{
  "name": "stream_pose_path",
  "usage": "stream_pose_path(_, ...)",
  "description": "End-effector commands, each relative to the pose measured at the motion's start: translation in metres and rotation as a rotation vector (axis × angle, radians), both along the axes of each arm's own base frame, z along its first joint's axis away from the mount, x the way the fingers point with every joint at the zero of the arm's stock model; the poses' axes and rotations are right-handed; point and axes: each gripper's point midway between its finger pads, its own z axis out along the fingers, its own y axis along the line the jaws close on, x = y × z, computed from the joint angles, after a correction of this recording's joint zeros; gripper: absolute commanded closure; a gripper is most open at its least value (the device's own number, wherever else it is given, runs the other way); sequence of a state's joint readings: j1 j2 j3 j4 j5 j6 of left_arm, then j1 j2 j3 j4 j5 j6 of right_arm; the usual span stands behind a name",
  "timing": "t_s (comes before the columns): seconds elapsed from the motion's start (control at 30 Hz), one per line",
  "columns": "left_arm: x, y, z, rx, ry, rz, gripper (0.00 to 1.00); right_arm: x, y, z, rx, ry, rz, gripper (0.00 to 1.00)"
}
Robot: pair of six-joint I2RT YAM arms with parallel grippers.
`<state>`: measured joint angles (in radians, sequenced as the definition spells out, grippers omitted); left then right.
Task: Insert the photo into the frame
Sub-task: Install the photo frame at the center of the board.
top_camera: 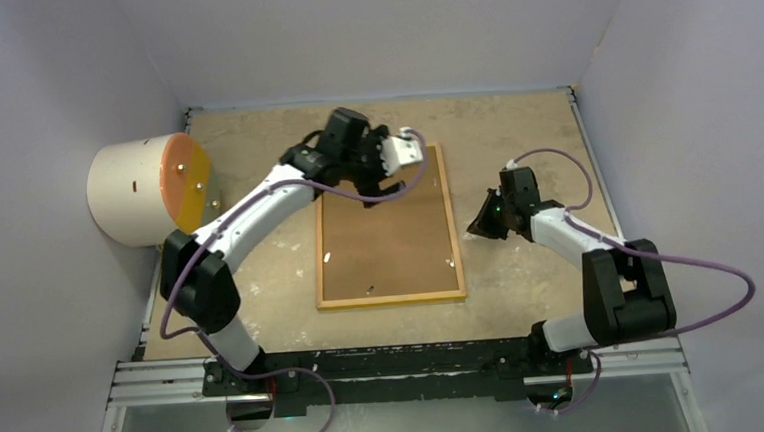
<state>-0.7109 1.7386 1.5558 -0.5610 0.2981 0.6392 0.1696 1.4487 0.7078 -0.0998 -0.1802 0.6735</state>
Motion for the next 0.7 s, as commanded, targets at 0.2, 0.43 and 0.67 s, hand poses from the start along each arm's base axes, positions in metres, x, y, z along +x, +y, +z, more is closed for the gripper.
stream_pose_path(0.2,0.023,0.163,-0.046,0.003,0.221,0.367,0.16,-0.004,0.030,0.062,0.011,-0.167,0.046,0.82)
stream_pose_path(0.43,-0.002,0.201,-0.113,0.018,0.479,0.504,0.36,-0.016,0.141,0.070,0.179,-0.209,0.236,0.83)
stream_pose_path(0.67,-0.006,0.203,-0.134,-0.072,0.627,0.561,0.51,-0.023,0.235,0.065,0.268,-0.234,0.397,0.88)
